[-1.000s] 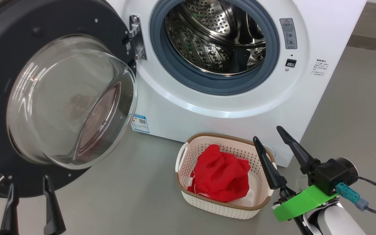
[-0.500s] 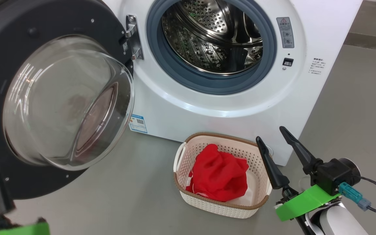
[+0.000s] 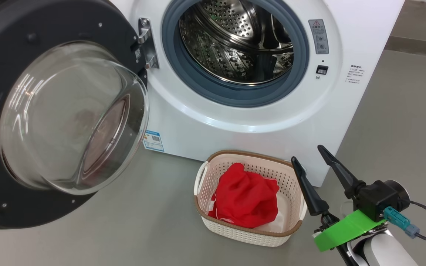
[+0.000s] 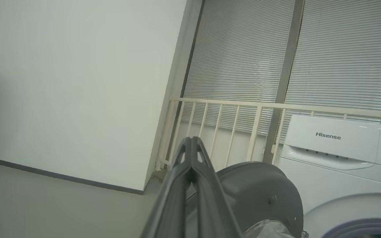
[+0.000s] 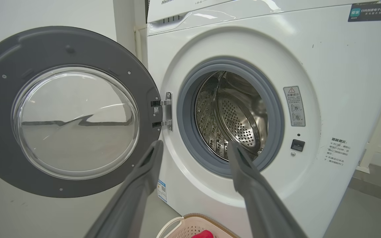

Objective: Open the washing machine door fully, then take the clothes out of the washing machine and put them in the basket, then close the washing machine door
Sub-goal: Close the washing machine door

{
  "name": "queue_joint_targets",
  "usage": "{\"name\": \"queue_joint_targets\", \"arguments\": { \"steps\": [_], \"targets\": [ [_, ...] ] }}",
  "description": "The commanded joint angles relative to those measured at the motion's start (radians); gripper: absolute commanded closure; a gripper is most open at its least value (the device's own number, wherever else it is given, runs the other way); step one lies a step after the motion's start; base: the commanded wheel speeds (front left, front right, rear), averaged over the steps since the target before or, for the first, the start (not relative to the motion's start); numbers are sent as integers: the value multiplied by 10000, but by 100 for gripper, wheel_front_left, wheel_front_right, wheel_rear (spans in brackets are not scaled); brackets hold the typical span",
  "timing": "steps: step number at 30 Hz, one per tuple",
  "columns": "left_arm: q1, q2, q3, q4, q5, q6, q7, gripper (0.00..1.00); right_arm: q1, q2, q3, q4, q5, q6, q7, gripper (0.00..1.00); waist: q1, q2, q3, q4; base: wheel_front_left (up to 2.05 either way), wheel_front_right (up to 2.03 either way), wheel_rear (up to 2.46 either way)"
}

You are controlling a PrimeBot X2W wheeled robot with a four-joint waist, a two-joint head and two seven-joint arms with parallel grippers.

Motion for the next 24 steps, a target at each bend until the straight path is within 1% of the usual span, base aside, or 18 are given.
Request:
{"name": "queue_joint_targets", "arguments": {
  "steps": [1, 7, 14, 18, 24],
  "targets": [
    [-717, 507, 448, 130, -278, -81, 162, 100, -174, -67, 192, -214, -135, 33, -65, 0, 0, 0, 19, -8, 0, 0, 0],
    [-2171, 732, 1074, 2273, -1491, -20, 944, 100, -239, -149, 214, -136, -240, 33, -65, 0, 0, 0, 129, -72, 0, 0, 0],
    [-3361, 1088, 1929, 4579, -3059, -262, 2093, 100, -396, -276, 347, -107, -214, 33, -65, 0, 0, 0, 348, -272, 0, 0, 0],
    [-3778, 1312, 2343, 5405, -3759, -404, 2681, 100, -398, -329, 392, -84, -190, 33, -65, 0, 0, 0, 396, -399, 0, 0, 0],
    [-4134, 1534, 2528, 6212, -4507, -543, 4030, 100, -360, -354, 374, -64, -162, 33, -65, 0, 0, 0, 421, -472, 0, 0, 0]
  ]
}}
